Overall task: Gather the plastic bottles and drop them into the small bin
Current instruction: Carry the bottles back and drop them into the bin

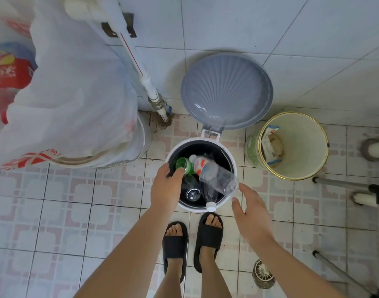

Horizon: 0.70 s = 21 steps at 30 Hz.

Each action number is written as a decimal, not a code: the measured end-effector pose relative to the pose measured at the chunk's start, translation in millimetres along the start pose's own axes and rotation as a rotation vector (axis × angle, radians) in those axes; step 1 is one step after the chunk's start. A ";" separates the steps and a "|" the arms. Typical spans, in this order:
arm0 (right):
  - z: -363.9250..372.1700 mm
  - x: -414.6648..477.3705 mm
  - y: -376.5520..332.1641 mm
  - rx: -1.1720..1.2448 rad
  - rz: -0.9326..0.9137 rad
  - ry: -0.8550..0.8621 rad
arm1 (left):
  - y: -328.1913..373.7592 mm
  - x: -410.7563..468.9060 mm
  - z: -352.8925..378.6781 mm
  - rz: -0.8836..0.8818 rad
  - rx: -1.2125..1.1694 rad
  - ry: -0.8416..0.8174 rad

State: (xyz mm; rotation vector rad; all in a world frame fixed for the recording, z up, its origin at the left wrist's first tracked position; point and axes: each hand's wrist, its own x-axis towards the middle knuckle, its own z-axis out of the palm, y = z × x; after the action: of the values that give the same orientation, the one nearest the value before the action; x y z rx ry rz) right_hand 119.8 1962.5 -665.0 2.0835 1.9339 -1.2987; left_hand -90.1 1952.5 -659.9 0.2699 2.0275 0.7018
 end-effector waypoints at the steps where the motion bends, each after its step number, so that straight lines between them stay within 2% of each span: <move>1: -0.1 -0.6 -0.2 -0.010 0.000 -0.003 | -3.8 -3.9 -4.2 0.032 0.062 0.035; 8: 3.7 1.2 -5.4 -0.018 0.008 -0.029 | -39.0 -17.0 -18.6 -0.063 0.198 0.021; 12: 4.5 2.1 -9.3 -0.051 -0.008 -0.034 | -40.9 -22.0 -18.8 -0.029 0.189 0.018; 16: 3.7 3.3 -17.4 -0.135 -0.088 -0.048 | -36.1 -27.5 -18.5 0.044 0.198 0.030; 21: 14.2 5.7 -36.5 -0.244 -0.230 -0.105 | -37.7 -27.7 -18.9 0.040 0.238 0.023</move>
State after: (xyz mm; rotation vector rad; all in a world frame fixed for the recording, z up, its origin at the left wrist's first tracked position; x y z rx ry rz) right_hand 81.1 1968.2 -659.1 1.6903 2.2083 -1.1099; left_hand -87.8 1902.4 -654.4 0.4429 2.1342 0.4895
